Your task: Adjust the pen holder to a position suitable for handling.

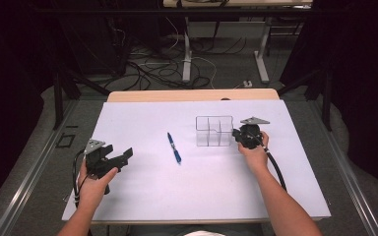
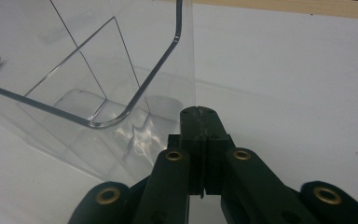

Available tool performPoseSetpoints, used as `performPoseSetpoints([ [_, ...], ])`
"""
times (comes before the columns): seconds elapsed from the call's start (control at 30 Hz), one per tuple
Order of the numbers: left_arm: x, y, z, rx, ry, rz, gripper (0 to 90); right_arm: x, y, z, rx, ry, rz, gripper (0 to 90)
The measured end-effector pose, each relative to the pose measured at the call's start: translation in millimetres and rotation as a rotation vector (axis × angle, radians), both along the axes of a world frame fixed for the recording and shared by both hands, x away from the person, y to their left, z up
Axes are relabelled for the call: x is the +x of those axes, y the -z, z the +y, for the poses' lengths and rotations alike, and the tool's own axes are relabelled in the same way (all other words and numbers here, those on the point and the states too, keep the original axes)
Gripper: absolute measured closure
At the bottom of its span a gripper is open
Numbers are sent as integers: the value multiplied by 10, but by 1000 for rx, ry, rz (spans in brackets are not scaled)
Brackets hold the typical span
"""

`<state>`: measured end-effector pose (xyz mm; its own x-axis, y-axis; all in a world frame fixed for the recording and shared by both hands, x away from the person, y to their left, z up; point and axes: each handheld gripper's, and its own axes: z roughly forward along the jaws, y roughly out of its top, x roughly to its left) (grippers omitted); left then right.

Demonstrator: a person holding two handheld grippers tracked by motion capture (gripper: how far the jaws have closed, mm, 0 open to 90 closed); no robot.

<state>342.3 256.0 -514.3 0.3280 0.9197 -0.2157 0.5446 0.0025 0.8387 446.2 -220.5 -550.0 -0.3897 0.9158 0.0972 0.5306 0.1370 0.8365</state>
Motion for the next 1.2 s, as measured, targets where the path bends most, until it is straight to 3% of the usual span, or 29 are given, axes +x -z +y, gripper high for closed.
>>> performPoseSetpoints([
  [0.47,1,3,2,-1,-4,1,155,15,13,58,29,-10,0,900],
  [1.2,-5,-1,4,-2,-3,4,155,5,39,348,67,-27,-3,900],
])
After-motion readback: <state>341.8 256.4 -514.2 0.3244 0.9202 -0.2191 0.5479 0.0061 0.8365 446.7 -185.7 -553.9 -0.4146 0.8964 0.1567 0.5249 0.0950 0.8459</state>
